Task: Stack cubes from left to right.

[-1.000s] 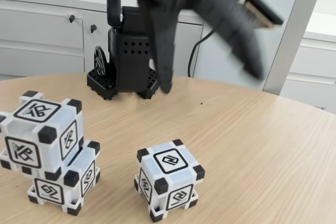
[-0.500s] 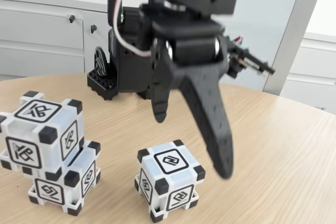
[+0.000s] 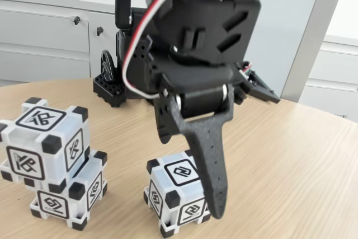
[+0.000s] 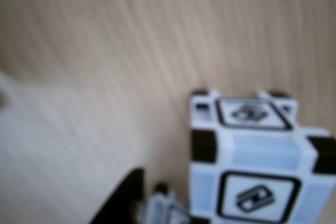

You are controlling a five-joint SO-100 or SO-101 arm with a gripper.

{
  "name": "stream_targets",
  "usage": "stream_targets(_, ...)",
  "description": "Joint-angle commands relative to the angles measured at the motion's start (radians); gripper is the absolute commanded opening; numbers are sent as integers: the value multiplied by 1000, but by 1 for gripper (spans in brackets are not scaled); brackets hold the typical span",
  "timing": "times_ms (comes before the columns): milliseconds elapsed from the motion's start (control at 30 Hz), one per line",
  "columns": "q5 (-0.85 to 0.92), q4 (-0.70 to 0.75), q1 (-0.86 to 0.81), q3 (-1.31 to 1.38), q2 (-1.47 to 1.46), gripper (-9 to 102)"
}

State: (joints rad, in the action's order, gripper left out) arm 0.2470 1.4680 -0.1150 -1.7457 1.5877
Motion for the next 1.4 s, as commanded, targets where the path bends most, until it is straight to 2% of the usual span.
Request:
stream_targets(0, 9, -9, -9, 32, -9, 41)
stream_targets(200, -8, -9, -11, 32, -52, 35)
stream_targets(600, -34, -9, -11, 32, -83, 0)
stream_targets(900, -57, 9, -11, 46, 8, 0)
stream_targets(1367, -34, 11, -11, 48, 489, 0)
